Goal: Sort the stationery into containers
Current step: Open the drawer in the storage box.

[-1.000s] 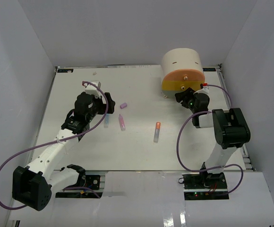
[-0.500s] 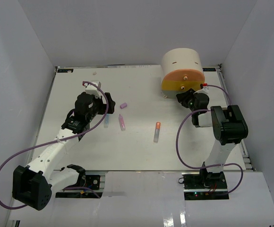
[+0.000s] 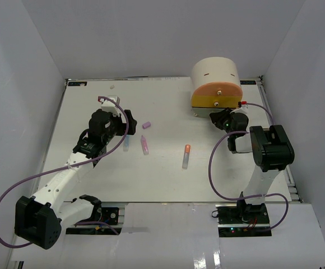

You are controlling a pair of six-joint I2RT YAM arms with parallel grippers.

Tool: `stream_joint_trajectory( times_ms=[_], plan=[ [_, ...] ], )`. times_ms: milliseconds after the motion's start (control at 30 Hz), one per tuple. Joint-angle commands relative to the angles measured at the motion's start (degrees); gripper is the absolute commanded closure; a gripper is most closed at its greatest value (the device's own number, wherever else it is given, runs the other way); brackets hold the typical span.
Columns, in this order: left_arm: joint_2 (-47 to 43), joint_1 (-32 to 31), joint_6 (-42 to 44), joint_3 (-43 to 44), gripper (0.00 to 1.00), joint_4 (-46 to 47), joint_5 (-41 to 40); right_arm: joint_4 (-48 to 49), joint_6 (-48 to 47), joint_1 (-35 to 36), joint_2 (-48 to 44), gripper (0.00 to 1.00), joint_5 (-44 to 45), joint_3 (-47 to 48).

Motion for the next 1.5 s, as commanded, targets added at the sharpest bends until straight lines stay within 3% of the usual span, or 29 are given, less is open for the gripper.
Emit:
stream_joint_trajectory(
  times_ms=[0,367,733,1067,1333,1467],
  plan=[
    [-0.5,0.4,0.2,0.0,0.02,0.6,0.8,4.6,1.4,-0.1,-3.2,0.92,0.0,-2.2],
    [-1.4,0.4,-0.3,0.0,0.02,0.8,1.7,5.5,2.8,0.0,-9.5,0.92,-1.3,-12.6],
    [-1.9,0.4,-0.4,0.0,0.02,0.9,1.9,1.0,2.2,0.2,-16.5,0.89,-1.7,-17.1],
    [-2.0,0.4,-0.3,0.0,0.02,0.6,1.7,-6.6,-0.4,0.2,-21.8,0.31,-2.8,-16.4],
    [-2.0,0.4,-0.2,0.1,0.02,0.5,1.6,-26.9,-9.4,1.3,-33.0,0.1,-1.0,-14.9],
    [-1.8,0.4,-0.2,0.3,0.02,0.2,1.1,-38.4,-15.3,4.9,-38.0,0.07,-0.5,-10.9]
  ],
)
